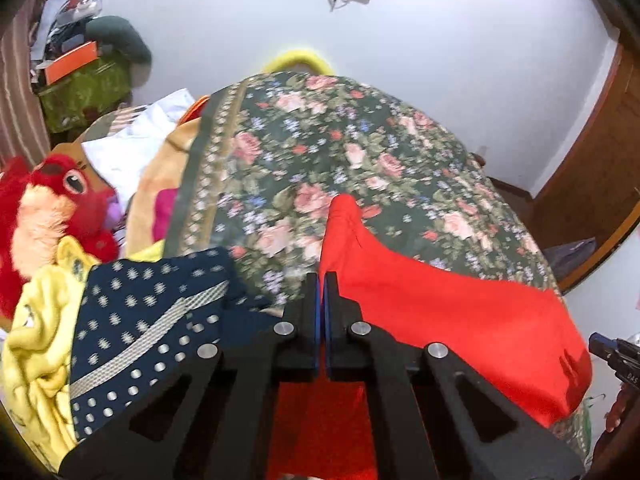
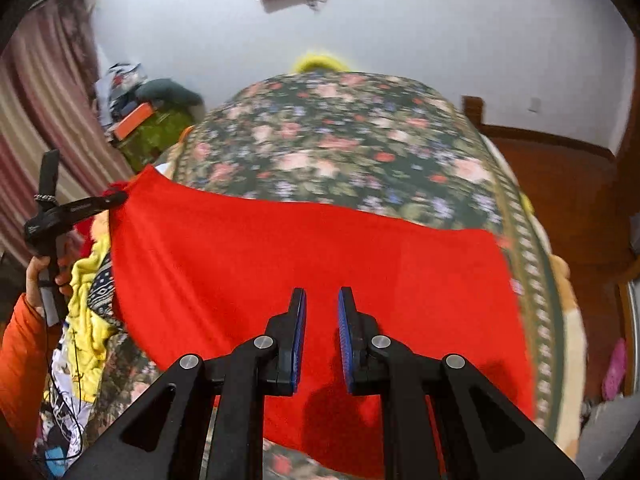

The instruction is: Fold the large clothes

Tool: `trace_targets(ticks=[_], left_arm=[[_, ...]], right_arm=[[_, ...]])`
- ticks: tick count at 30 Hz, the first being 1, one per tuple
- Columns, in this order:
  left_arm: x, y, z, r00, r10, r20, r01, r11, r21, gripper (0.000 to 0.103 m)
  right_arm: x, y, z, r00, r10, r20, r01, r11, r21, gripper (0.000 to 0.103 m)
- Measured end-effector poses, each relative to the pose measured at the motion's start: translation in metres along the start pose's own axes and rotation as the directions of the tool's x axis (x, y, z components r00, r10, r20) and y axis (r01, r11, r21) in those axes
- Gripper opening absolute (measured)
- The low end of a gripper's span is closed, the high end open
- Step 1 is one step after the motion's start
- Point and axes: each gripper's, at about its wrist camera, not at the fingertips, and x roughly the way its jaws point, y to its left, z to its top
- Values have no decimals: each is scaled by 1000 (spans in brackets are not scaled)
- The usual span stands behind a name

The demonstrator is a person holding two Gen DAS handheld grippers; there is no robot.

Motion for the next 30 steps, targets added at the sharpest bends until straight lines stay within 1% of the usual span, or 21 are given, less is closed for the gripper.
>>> trace_targets(ticks=[3, 5, 7, 9, 11, 12, 14, 16, 17, 18, 19, 20, 21, 22, 23, 24, 26, 27, 28, 30], left_arm=[[10, 13, -9, 999, 33, -19, -33, 999, -20, 2], [24, 21, -19, 998, 45, -52, -47, 998, -39, 2], [43, 26, -31, 993, 50, -105, -56, 997, -47, 2], [64, 31, -45, 985, 56, -165, -65, 997, -50, 2], [82, 31, -60, 973, 78, -218, -85, 996, -21, 2], [88, 30, -66, 966, 102, -237, -104, 995, 4, 2], [88, 26, -72, 966, 116, -233, -110, 993, 38, 5], [80, 19, -72, 966, 144, -214, -130, 989, 77, 13], [73, 13, -72, 967, 160, -200, -142, 984, 104, 23], [63, 4, -72, 970, 171, -173, -148, 980, 135, 37], [57, -1, -72, 973, 172, -153, -149, 977, 151, 47], [47, -10, -73, 979, 165, -123, -143, 975, 170, 69], [40, -17, -75, 983, 150, -108, -129, 976, 178, 89], [34, -24, -78, 987, 122, -103, -102, 978, 182, 95], [32, -33, -84, 989, 87, -120, -63, 980, 188, 97], [32, -40, -89, 988, 60, -142, -32, 980, 195, 97], [37, -57, -108, 979, 8, -203, 37, 976, 215, 97], [40, -63, -116, 975, 6, -221, 46, 973, 228, 97], [47, -70, -129, 970, 18, -243, 44, 967, 250, 97], [55, -74, -142, 966, 36, -256, 33, 965, 260, 98]], right_arm=[[21, 25, -1, 999, -43, -13, 42, 997, -70, 11], [38, 36, -6, 996, -81, -39, 76, 989, -123, 11], [58, 41, -14, 987, -146, -73, 131, 975, -180, 11], [74, 39, -23, 970, -224, -98, 198, 954, -227, 11], [83, 31, -31, 954, -283, -103, 250, 935, -252, 11], [85, 26, -33, 951, -289, -109, 255, 934, -249, 11], [85, 13, -34, 958, -259, -124, 229, 949, -217, 11], [83, 1, -33, 966, -218, -135, 195, 966, -168, 11], [83, 1, -34, 968, -208, -137, 187, 970, -157, 11], [83, -2, -35, 971, -196, -138, 176, 974, -146, 11], [83, -1, -36, 972, -193, -137, 173, 974, -145, 11], [83, -1, -37, 972, -195, -133, 176, 974, -146, 11], [82, 0, -39, 971, -205, -125, 185, 971, -152, 11], [81, 2, -41, 969, -216, -117, 196, 967, -159, 11], [80, 4, -43, 967, -231, -109, 211, 962, -173, 11], [79, 8, -47, 962, -255, -98, 233, 952, -197, 11], [78, 11, -51, 953, -291, -86, 265, 936, -230, 11], [77, 12, -53, 948, -308, -83, 281, 928, -243, 11], [76, 12, -55, 944, -319, -81, 290, 923, -252, 11], [72, 11, -61, 936, -342, -82, 308, 910, -276, 11]])
